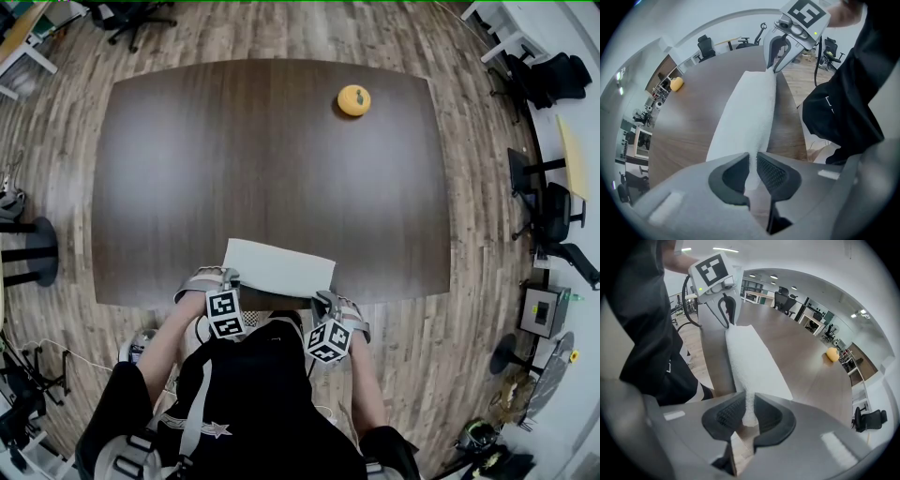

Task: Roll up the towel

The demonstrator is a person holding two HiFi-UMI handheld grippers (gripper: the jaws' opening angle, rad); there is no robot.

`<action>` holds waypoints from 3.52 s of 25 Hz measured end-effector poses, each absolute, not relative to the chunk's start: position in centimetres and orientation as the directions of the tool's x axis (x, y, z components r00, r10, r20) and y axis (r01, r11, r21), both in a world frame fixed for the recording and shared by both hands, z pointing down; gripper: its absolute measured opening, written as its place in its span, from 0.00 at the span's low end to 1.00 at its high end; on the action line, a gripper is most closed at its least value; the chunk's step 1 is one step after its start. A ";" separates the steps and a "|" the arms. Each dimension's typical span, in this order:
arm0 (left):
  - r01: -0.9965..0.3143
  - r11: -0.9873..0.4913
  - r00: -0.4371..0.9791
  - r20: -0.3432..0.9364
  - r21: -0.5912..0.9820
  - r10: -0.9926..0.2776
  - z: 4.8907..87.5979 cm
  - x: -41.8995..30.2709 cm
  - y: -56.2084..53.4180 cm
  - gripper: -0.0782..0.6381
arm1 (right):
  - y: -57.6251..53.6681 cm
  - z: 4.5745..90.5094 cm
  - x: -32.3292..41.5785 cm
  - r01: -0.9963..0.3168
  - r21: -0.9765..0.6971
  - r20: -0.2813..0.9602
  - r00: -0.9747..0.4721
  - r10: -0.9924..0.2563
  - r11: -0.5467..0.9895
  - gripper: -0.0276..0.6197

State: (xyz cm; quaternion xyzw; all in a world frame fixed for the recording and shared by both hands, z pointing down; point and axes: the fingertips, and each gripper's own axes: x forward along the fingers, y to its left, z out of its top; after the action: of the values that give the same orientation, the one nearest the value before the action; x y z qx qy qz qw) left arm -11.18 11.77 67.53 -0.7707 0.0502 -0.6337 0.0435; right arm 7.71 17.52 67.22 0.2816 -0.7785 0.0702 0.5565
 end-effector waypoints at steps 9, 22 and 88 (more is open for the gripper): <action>-0.024 -0.991 0.191 0.972 -0.132 -0.135 67.6 -10.5 9.5 0.20 | 15.1 67.3 8.4 -0.527 0.199 0.903 -0.230 -0.364 0.826 0.14; -0.036 -0.996 0.203 0.976 -0.078 -0.084 68.4 -10.4 8.2 0.20 | 13.2 68.2 8.4 -0.541 0.115 0.909 -0.282 -0.308 0.833 0.15; -0.111 -0.984 0.216 0.963 -0.140 -0.161 68.7 -10.1 9.1 0.23 | 13.6 68.8 8.5 -0.511 0.235 0.888 -0.233 -0.397 0.826 0.22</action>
State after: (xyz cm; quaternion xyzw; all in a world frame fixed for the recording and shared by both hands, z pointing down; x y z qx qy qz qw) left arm -10.11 9.13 68.75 -0.7794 0.0874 -0.6200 0.0203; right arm 8.53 13.63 68.76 0.2899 -0.7836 0.0523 0.5471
